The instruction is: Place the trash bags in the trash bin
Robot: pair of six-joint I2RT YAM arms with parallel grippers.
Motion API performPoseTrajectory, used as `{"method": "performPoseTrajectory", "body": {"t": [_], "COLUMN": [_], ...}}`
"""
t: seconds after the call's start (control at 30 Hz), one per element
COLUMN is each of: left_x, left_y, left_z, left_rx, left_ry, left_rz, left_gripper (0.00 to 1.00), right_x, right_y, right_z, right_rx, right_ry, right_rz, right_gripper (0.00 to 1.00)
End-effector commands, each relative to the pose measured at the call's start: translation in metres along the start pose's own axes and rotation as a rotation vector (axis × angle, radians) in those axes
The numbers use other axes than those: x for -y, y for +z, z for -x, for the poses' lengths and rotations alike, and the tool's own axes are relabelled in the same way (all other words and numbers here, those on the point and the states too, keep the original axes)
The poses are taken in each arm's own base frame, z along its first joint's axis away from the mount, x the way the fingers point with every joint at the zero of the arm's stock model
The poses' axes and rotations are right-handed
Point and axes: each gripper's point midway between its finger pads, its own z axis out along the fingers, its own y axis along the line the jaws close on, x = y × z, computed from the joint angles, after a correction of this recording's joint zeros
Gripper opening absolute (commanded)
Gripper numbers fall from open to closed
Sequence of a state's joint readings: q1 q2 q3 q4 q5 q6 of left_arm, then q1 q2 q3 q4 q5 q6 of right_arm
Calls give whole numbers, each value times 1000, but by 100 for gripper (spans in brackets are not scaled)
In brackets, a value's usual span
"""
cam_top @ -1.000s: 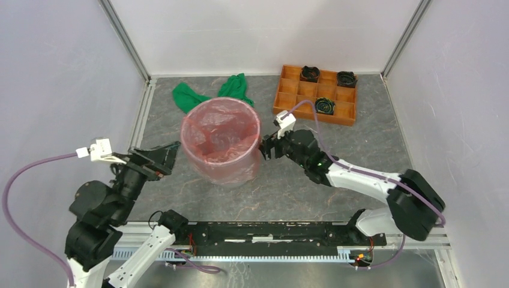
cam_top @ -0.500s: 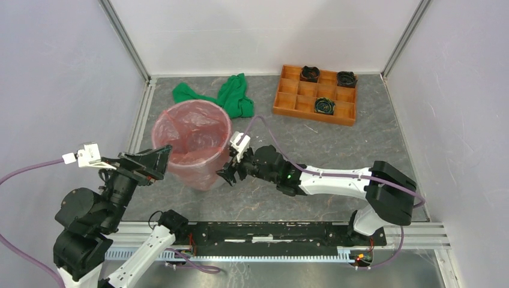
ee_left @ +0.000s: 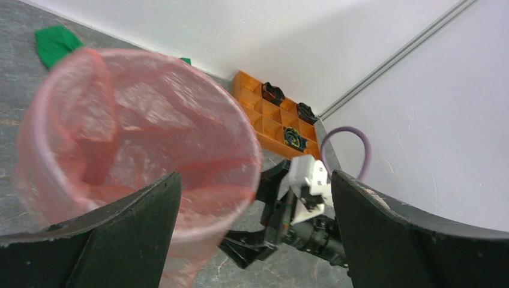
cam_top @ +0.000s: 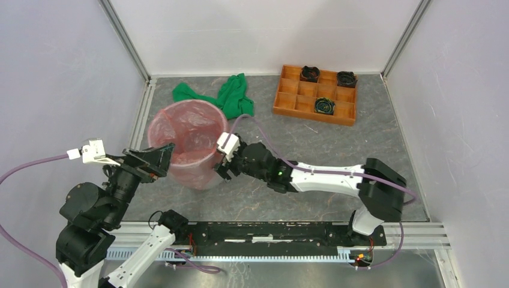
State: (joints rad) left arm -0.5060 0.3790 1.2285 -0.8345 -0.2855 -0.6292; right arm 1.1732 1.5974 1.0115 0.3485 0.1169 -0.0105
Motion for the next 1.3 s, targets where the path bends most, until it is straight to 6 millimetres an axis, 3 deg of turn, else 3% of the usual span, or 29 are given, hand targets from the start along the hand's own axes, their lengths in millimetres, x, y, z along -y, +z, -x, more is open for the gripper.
{"method": "performPoseTrajectory", "body": {"t": [0.0, 0.17, 0.27, 0.37, 0.47, 0.57, 0.67, 0.8, 0.93, 1.1, 1.27], "left_x": [5, 5, 3, 3, 3, 5, 8, 16, 34, 53, 54], "left_y": [7, 1, -1, 1, 6, 17, 31, 49, 60, 59, 57], "left_z": [5, 11, 10, 9, 10, 10, 5, 3, 8, 28, 39], "left_rx": [5, 12, 2, 1, 9, 3, -10, -7, -9, 19, 39], "left_ry": [45, 42, 41, 41, 53, 74, 93, 94, 77, 67, 72], "left_rz": [-10, 1, 10, 13, 16, 24, 23, 3, -45, -91, -75], "left_gripper": [100, 100, 100, 100, 100, 100, 100, 100, 100, 100, 100], "right_x": [0, -14, -18, -7, 4, 30, 61, 93, 108, 125, 135], "right_y": [39, 70, 60, 23, -26, -75, -130, -197, -253, -294, -310], "right_z": [48, 83, 84, 70, 56, 36, 37, 67, 121, 165, 188], "right_rx": [117, 177, 144, 84, 19, -111, -159, -81, 118, 277, 359], "right_ry": [-22, 24, 64, 64, 38, 20, -11, -2, 76, 74, 68], "right_rz": [-10, 45, 69, 30, 5, -115, -256, -395, -441, -498, -544], "right_gripper": [89, 89, 89, 97, 98, 98, 98, 98, 98, 98, 98]}}
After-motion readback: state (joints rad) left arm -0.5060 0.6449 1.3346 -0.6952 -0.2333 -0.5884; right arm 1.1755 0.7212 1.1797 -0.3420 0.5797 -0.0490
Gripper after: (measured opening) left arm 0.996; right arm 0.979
